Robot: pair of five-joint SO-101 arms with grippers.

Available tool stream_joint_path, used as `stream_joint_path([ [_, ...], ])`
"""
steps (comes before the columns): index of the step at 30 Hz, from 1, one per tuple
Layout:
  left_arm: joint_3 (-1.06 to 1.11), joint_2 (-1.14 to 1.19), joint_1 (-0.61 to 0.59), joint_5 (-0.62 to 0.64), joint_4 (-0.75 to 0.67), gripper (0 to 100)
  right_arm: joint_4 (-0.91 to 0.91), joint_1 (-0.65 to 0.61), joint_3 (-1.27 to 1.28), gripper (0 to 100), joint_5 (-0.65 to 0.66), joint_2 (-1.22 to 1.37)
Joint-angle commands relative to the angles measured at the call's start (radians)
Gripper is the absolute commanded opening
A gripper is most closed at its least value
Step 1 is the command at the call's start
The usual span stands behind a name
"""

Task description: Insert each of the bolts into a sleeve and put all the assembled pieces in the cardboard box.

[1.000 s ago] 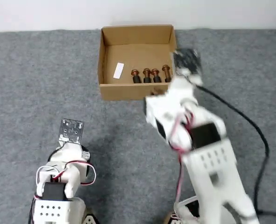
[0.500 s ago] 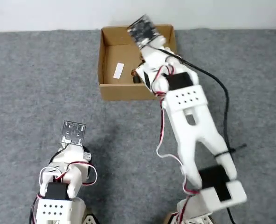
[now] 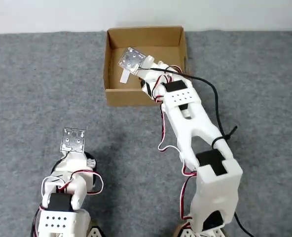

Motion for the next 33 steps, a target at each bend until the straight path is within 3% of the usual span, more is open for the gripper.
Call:
stream_joint_path([
  [1, -0.01, -0.009, -0.003, 0.005, -0.028, 1, -0.007, 0.001, -0.037, 8.0, 0.017, 0.01],
  [5, -0.01, -0.009, -0.005, 0.005, -0.028, 1, 0.013, 0.002, -0.037, 17.0, 0.017, 0.024],
  [14, -0.008, -0.009, -0.005, 0.005, -0.034, 1, 0.015, 0.007, -0.038, 1.1, 0.012, 0.007],
  [16, -0.008, -0.009, -0.005, 0.005, -0.034, 1, 0.033, 0.007, -0.032, 1.5, 0.0, -0.025],
  [33, -0.013, -0.009, -0.003, 0.006, -0.003, 1, 0.622, 0.022, -0.032, 0.8, -0.611, -0.45],
])
